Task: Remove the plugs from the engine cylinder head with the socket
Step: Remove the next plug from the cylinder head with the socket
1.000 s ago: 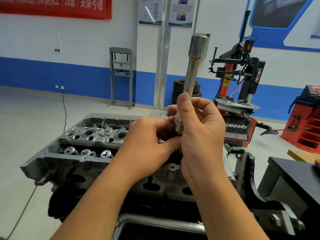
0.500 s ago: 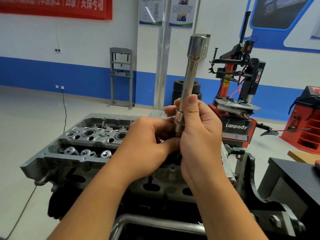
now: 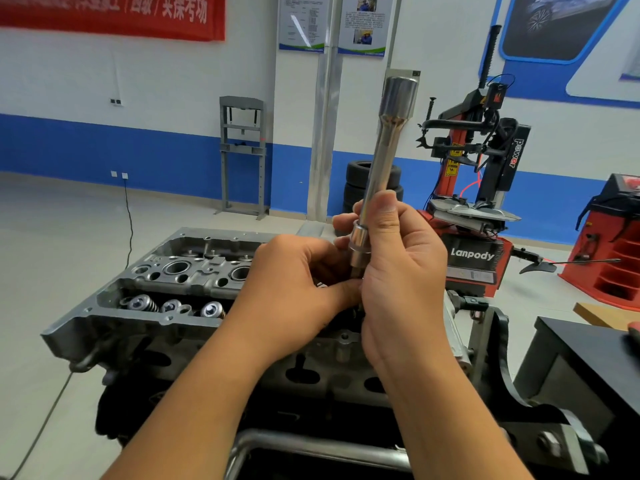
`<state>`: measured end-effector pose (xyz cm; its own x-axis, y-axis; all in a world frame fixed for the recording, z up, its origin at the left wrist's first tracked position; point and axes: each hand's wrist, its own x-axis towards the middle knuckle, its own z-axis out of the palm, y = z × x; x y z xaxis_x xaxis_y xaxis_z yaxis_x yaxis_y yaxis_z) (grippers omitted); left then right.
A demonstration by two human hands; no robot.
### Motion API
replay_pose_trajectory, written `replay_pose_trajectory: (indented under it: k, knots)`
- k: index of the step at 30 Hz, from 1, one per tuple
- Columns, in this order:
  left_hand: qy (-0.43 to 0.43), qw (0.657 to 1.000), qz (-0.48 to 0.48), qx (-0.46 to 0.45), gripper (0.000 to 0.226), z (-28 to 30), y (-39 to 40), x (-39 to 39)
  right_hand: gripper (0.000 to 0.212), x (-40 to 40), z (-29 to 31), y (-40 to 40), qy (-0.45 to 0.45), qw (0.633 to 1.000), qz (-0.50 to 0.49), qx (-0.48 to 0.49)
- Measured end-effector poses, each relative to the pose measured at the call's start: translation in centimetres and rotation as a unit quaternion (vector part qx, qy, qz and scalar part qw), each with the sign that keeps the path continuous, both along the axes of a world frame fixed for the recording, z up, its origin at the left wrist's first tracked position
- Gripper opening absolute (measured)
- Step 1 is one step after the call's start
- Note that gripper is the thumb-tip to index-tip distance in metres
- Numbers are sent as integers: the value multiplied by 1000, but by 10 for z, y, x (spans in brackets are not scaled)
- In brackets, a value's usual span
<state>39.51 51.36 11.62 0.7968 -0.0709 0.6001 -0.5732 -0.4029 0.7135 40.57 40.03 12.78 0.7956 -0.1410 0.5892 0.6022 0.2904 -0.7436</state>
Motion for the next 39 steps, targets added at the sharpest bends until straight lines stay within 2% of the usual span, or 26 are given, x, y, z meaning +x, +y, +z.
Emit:
replay_pose_trajectory:
  k: [3, 10, 21, 33, 39]
  knots:
    - [-11, 1000, -4, -3, 18, -2, 0, -1, 35, 0, 0, 0, 2, 1000, 0, -4]
    - [2, 996, -89, -26, 18, -1, 5, -4, 41, -1, 2, 0, -3, 1000, 3, -4]
    - [2, 999, -44, -7, 26, 1, 1, -3, 37, -3, 4, 0, 10, 999, 15, 36]
    - [16, 997, -78, -1, 24, 1, 5, 0, 31, -1, 2, -3, -11, 1000, 1, 29]
    - [23, 994, -103, 12, 29, 1, 9, 2, 20, -2, 2, -4, -36, 999, 4, 30]
